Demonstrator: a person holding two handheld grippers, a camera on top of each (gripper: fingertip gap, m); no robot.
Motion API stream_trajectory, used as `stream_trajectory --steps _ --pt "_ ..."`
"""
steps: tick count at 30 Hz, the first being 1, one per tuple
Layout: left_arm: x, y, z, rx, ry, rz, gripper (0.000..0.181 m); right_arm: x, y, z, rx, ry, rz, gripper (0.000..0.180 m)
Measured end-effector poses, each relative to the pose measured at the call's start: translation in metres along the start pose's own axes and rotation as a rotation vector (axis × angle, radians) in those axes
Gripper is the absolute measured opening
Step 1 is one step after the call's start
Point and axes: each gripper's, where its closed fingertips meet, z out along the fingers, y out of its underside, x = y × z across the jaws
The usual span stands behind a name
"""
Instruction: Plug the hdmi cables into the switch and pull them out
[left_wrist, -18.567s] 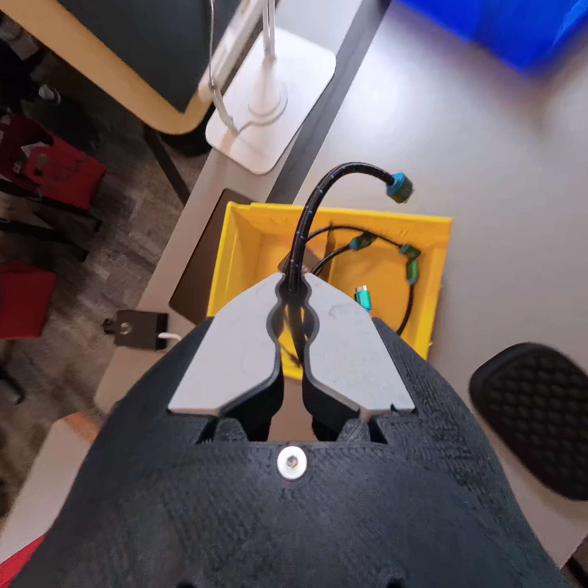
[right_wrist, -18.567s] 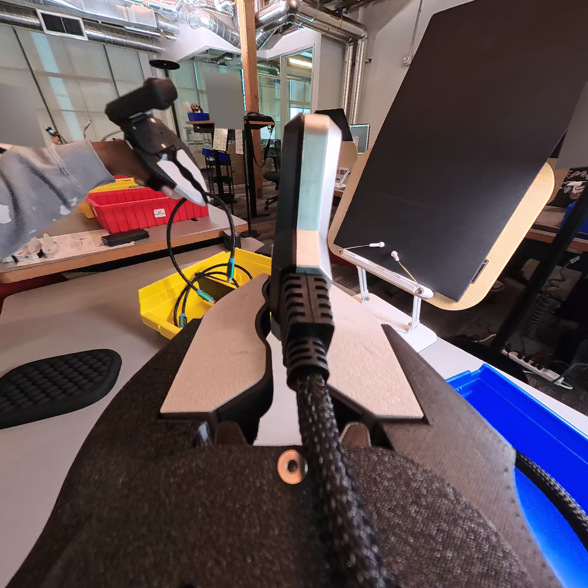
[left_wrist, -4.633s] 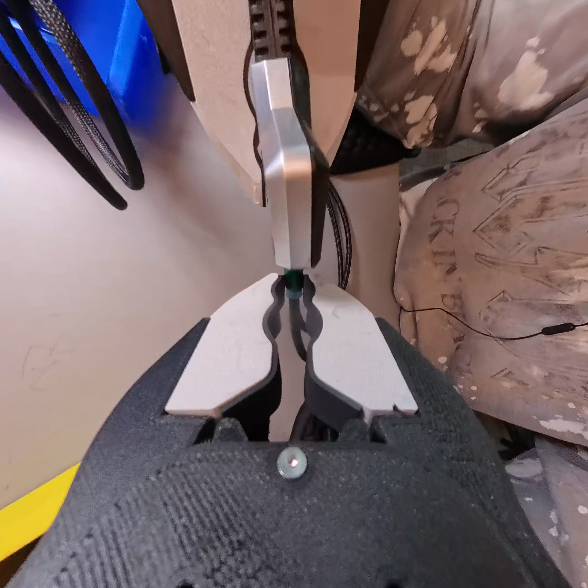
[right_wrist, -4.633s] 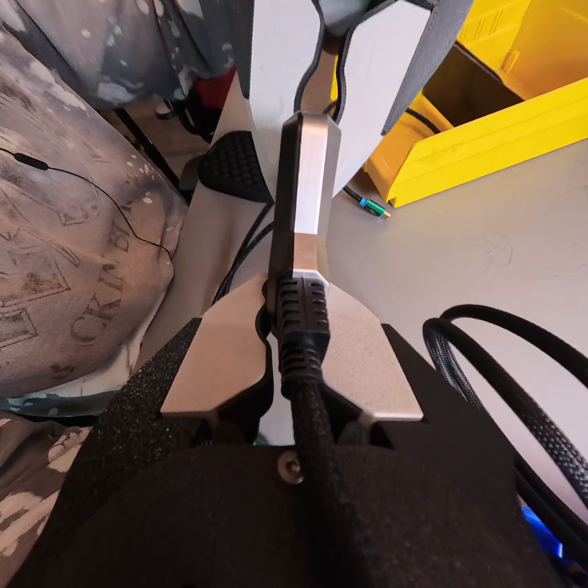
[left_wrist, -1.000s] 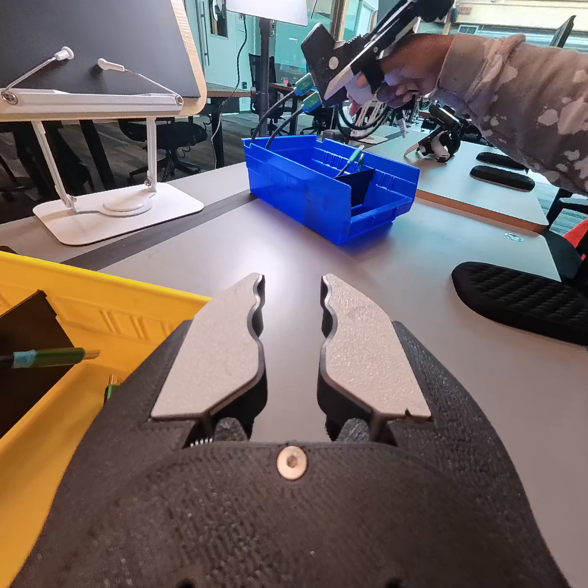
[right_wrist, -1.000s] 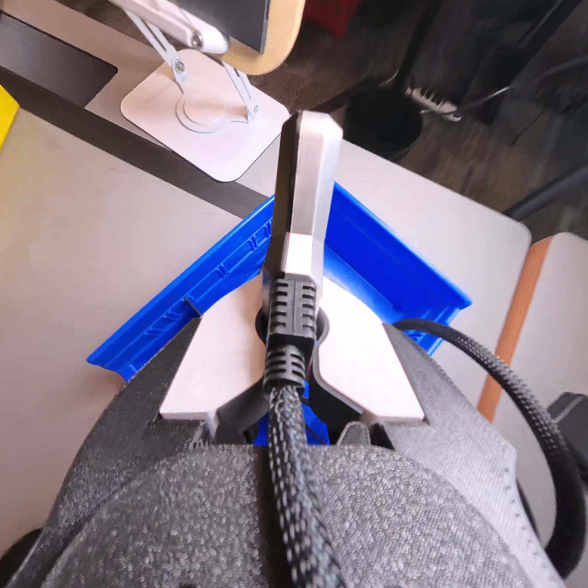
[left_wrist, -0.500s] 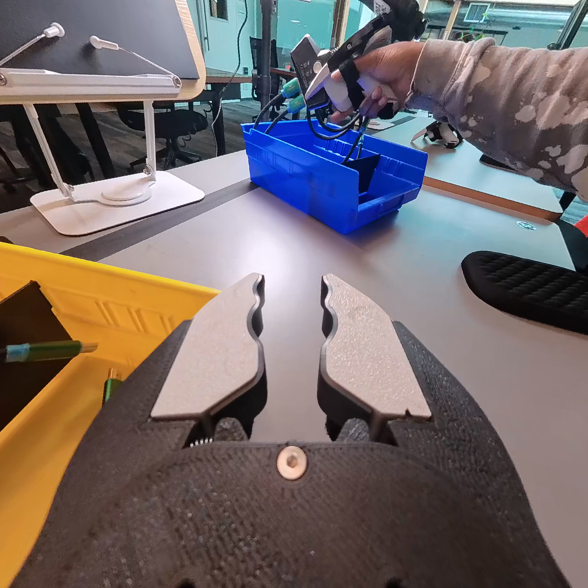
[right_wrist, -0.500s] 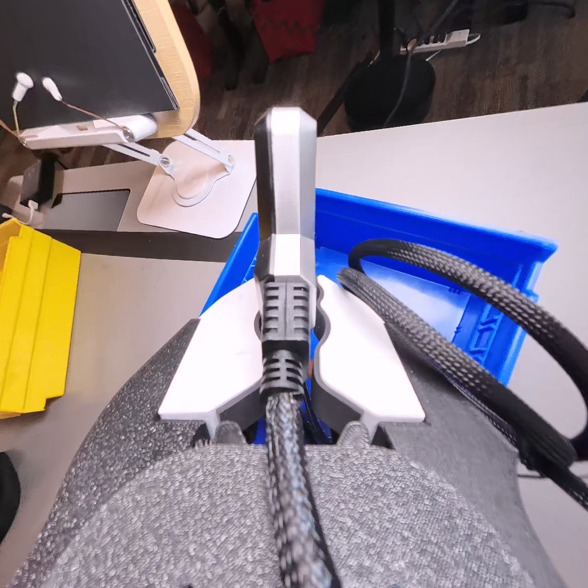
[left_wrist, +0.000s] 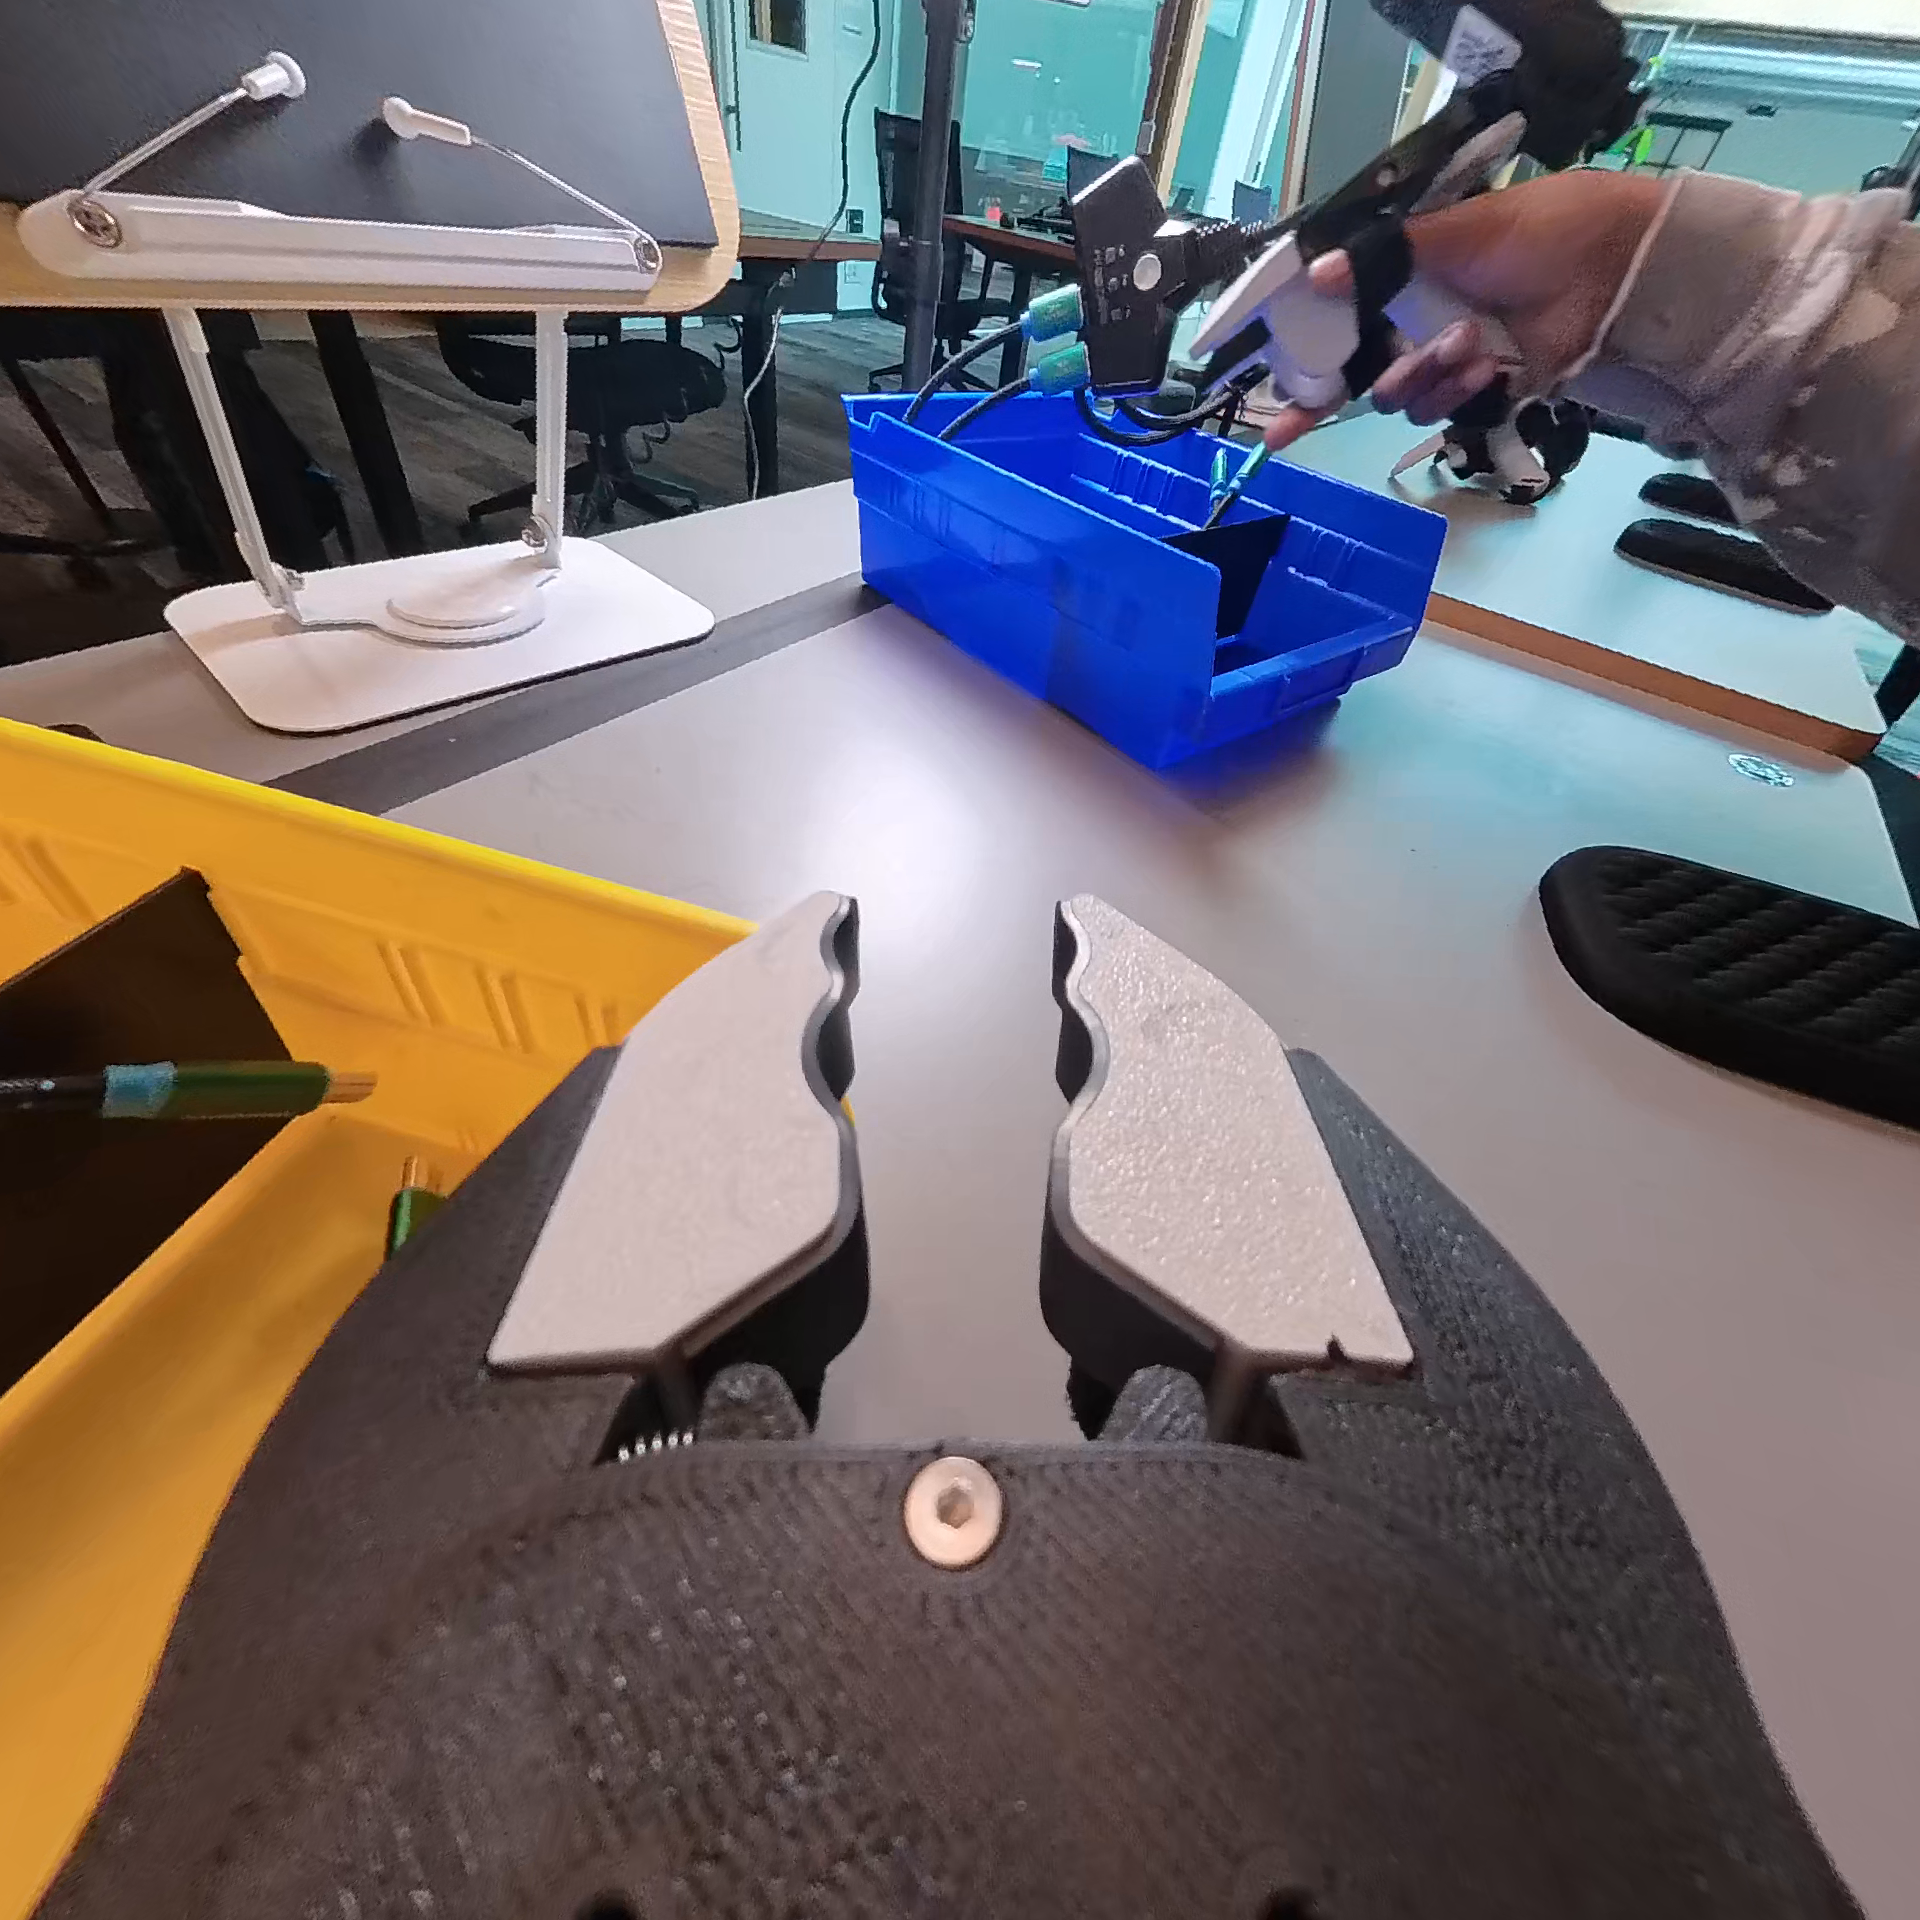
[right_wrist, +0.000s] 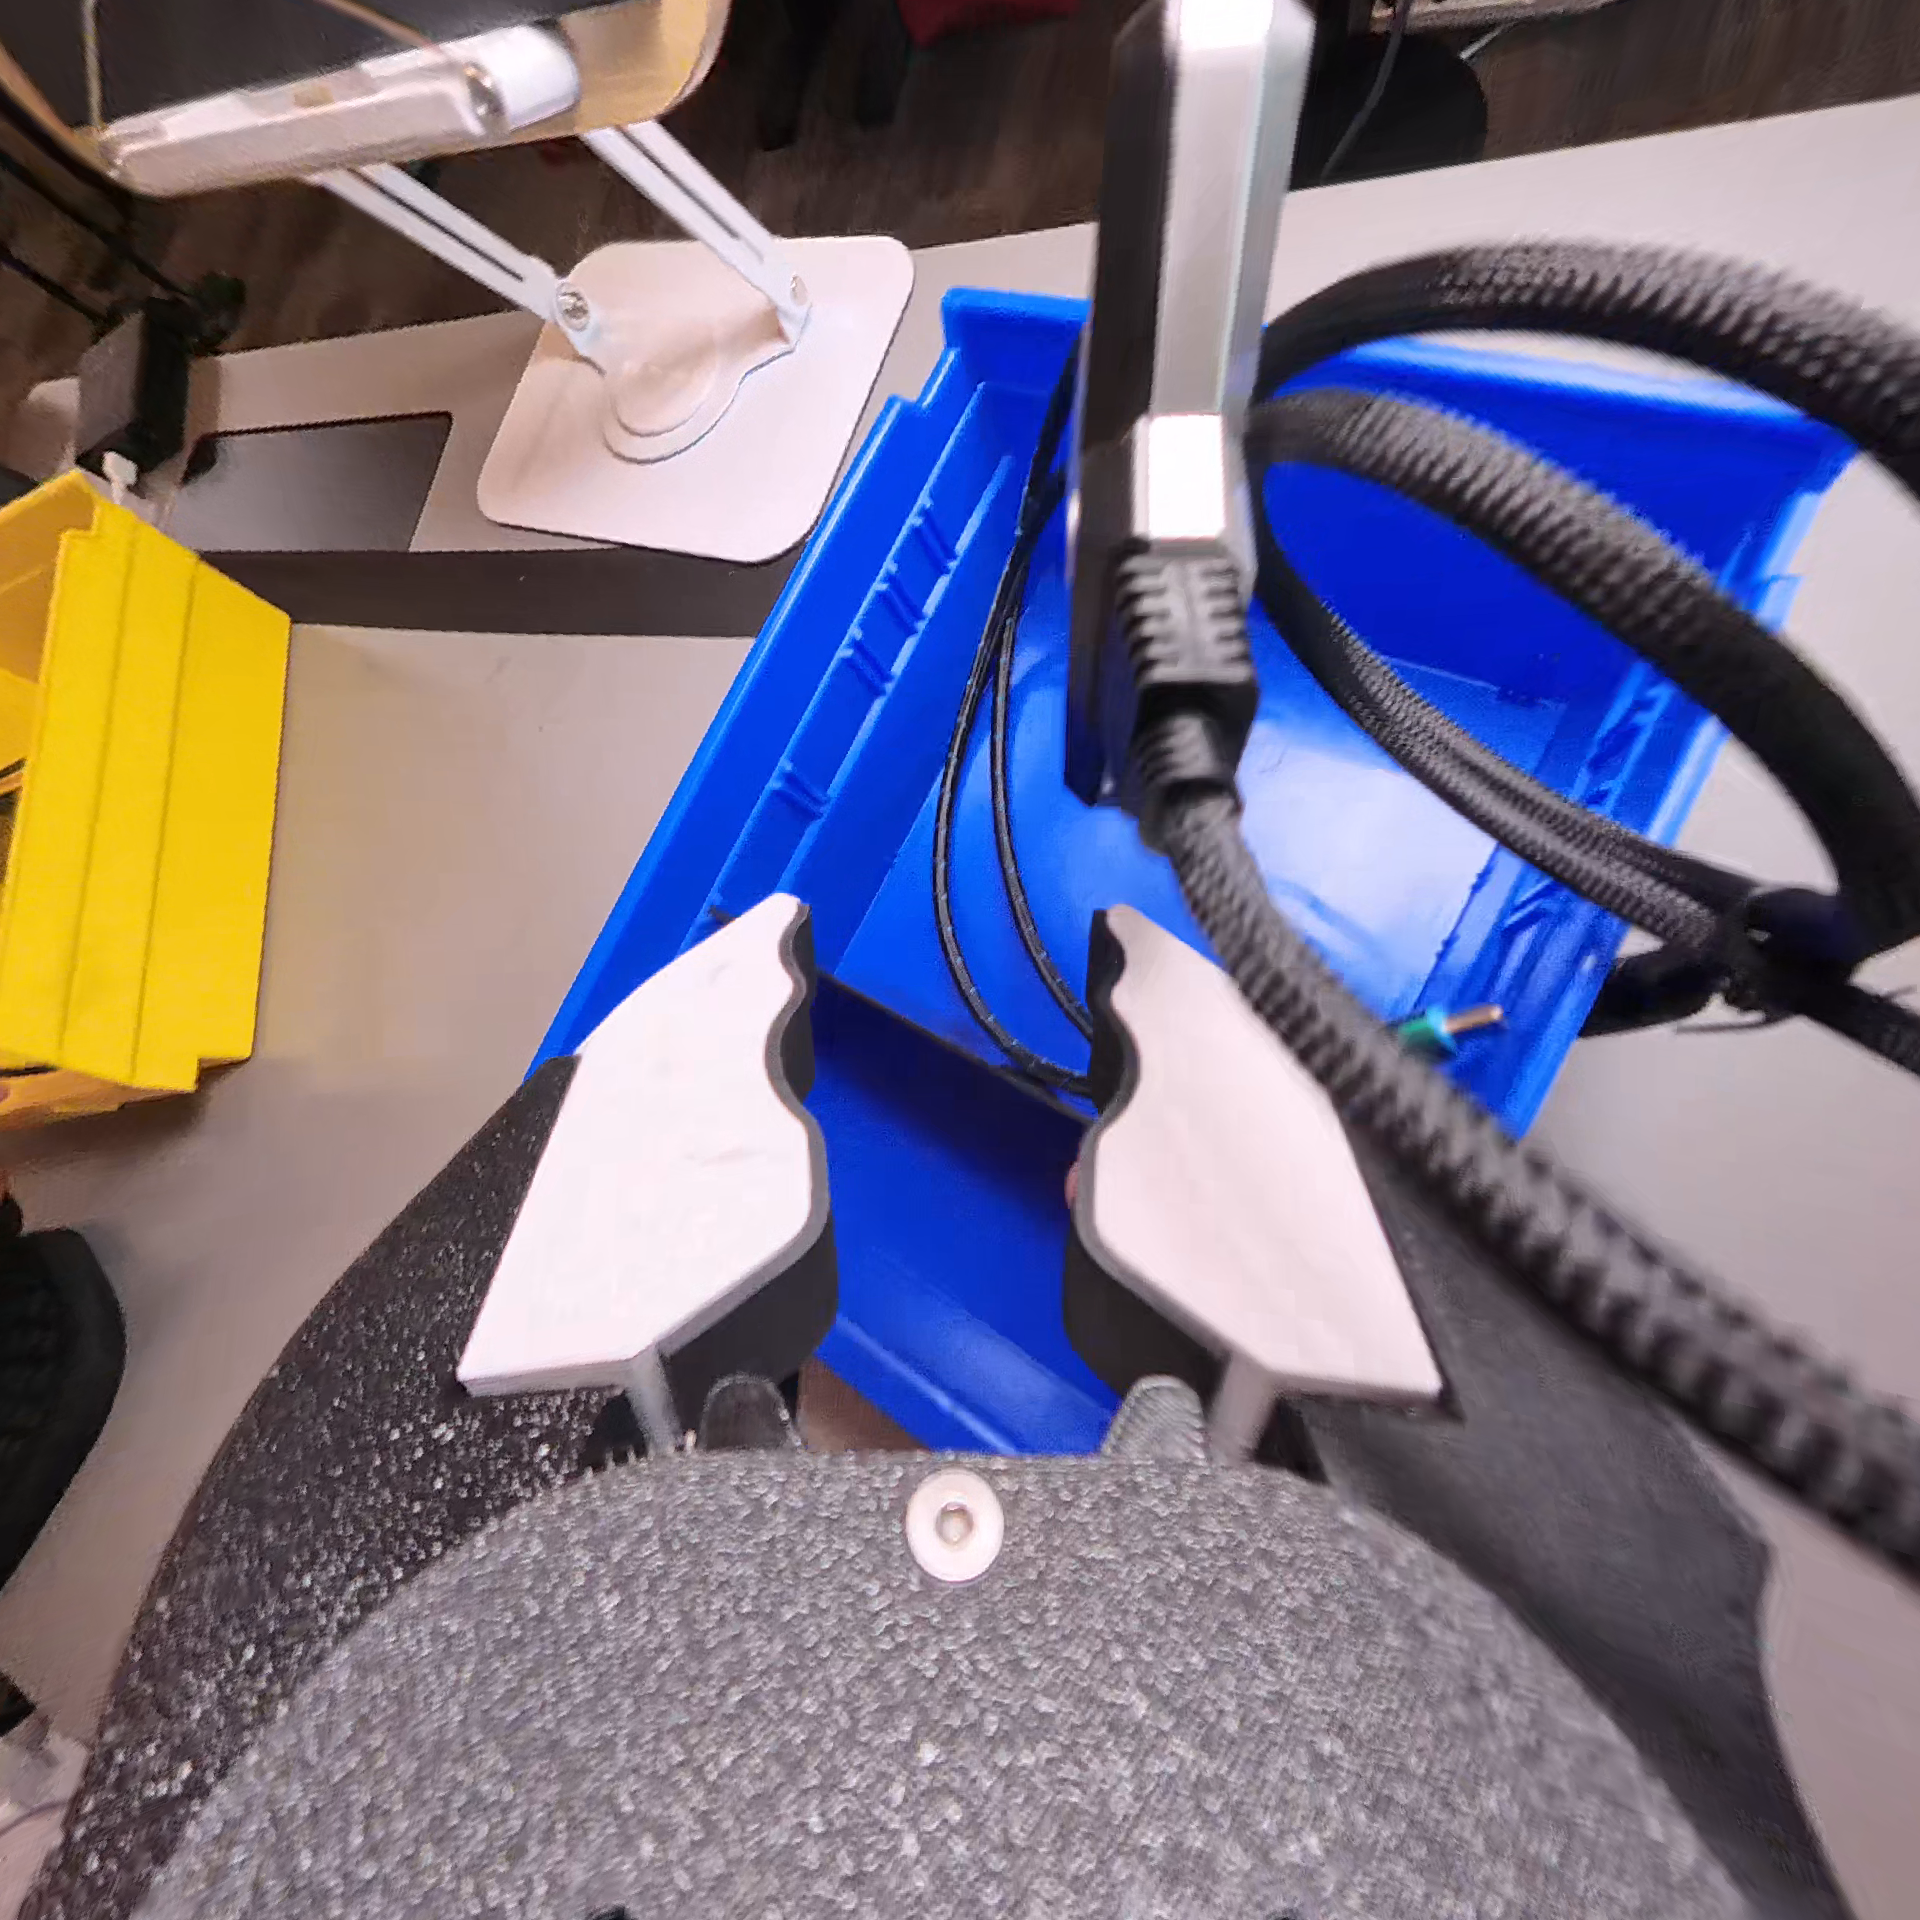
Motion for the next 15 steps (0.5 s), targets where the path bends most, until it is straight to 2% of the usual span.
stream_trajectory --steps 4,7,11,15 --pt "-0.001 0.0 0.0 -0.003 -0.007 0.008 0.036 -0.024 0.027 -0.023 0.019 -0.075 -0.035 0.049" --pt "-0.003 0.0 -0.001 -0.001 -0.019 0.01 0.036 -0.047 0.037 -0.043 0.102 -0.132 -0.093 0.046" --pt "-0.011 -0.001 -0.003 0.005 -0.043 -0.005 0.037 -0.082 0.025 -0.075 0.353 -0.165 -0.194 0.044" --pt "-0.02 -0.002 -0.007 0.015 -0.083 -0.013 0.037 -0.105 0.022 -0.093 0.621 -0.128 -0.241 0.043"
